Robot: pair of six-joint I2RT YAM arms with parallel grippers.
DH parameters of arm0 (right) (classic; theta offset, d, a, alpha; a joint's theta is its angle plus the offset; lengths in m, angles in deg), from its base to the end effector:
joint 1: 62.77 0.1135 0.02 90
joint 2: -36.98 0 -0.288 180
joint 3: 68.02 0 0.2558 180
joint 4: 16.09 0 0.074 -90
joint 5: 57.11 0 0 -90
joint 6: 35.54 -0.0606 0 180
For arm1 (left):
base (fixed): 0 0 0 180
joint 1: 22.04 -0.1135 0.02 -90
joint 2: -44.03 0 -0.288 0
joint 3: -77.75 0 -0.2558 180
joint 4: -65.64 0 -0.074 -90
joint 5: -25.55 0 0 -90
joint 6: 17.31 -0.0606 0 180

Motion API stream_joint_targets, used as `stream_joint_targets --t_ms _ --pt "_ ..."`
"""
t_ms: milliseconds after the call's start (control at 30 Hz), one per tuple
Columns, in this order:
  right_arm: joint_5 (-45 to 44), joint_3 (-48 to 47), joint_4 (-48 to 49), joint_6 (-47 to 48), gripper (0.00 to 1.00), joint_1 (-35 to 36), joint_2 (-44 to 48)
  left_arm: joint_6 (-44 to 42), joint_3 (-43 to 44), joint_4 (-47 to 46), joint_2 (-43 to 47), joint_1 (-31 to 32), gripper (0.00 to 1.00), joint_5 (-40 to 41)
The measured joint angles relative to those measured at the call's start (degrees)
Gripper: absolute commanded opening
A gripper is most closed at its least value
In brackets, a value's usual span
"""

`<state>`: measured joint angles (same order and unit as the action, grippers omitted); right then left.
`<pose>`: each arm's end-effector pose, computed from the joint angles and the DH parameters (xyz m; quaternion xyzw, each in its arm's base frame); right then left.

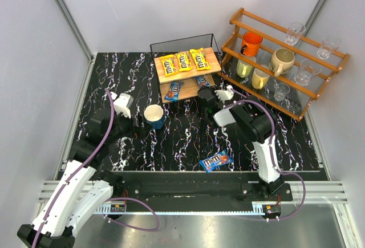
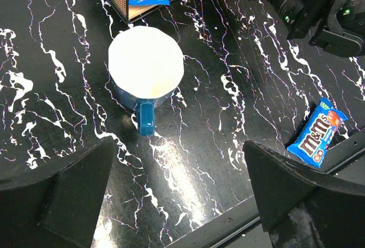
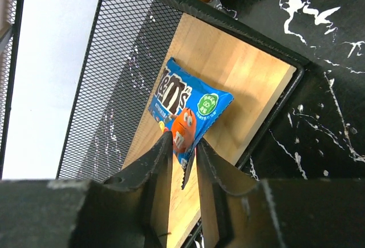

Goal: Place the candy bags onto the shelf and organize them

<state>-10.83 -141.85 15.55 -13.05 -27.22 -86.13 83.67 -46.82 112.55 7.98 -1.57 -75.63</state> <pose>0.3957 0.2313 0.1252 0.4175 0.6597 0.2420 0.5761 0.1334 -0.0623 0.3062 0.1207 0.8439 -0.2200 0.4742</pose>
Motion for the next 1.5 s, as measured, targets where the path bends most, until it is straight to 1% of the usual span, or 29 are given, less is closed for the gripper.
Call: stream_joint_targets --t_ms 100,167,233,333,367,433,600,800,933,967,1033,1133,1300,1400,1500 --pt "0.61 0.94 1.33 0.5 0.36 -0.02 0.0 0.02 0.0 0.0 0.0 0.0 0.99 0.0" --pt "1.07 1.57 2.01 0.92 0.43 -0.02 0.0 0.02 0.0 0.0 0.0 0.0 0.99 0.02" --pt "1.36 2.56 2.91 1.49 0.46 0.0 0.0 0.02 0.0 0.0 0.0 0.0 0.99 0.02" --pt "1.55 4.68 3.48 2.19 0.52 -0.02 0.22 0.02 0.0 0.0 0.0 0.0 0.99 0.04" --pt "1.7 5.35 3.56 2.38 0.57 -0.02 0.28 0.02 0.0 0.0 0.0 0.0 0.99 0.07" --pt "2.38 6.71 3.82 2.67 0.6 -0.02 0.57 0.02 0.0 0.02 0.02 0.0 0.99 0.11" --pt "4.0 9.38 4.7 3.65 0.62 -0.02 3.34 0.02 0.0 0.04 0.24 0.0 0.99 0.81" --pt "6.58 16.26 6.23 5.33 0.64 0.0 9.05 0.02 0.0 0.07 0.44 0.0 0.99 1.18" --pt "10.03 22.01 6.45 7.93 0.64 0.0 15.19 0.02 0.0 0.11 0.44 0.0 0.99 1.31" --pt "12.31 24.9 5.53 9.44 0.64 0.02 18.08 0.02 0.0 0.11 0.44 0.0 0.99 1.33" --pt "14.1 26.58 4.39 10.93 0.64 0.02 22.91 0.02 0.0 0.17 0.44 0.0 0.99 1.36" --pt "21.03 29.29 -4.9 15.06 0.65 0.02 35.36 0.02 0.0 0.24 0.44 0.0 0.99 1.46" --pt "29.4 26.38 -27.08 20.06 0.66 0.04 54.77 0.02 0.0 0.28 0.31 0.0 0.99 1.57" --pt "31.82 25.51 -40.65 20.7 0.66 0.07 62.93 0.02 0.0 0.37 0.26 0.0 0.99 1.6" --pt "33.05 25.57 -53.7 19.78 0.66 0.07 68.17 0.02 0.0 0.44 0.22 0.0 0.99 1.66"
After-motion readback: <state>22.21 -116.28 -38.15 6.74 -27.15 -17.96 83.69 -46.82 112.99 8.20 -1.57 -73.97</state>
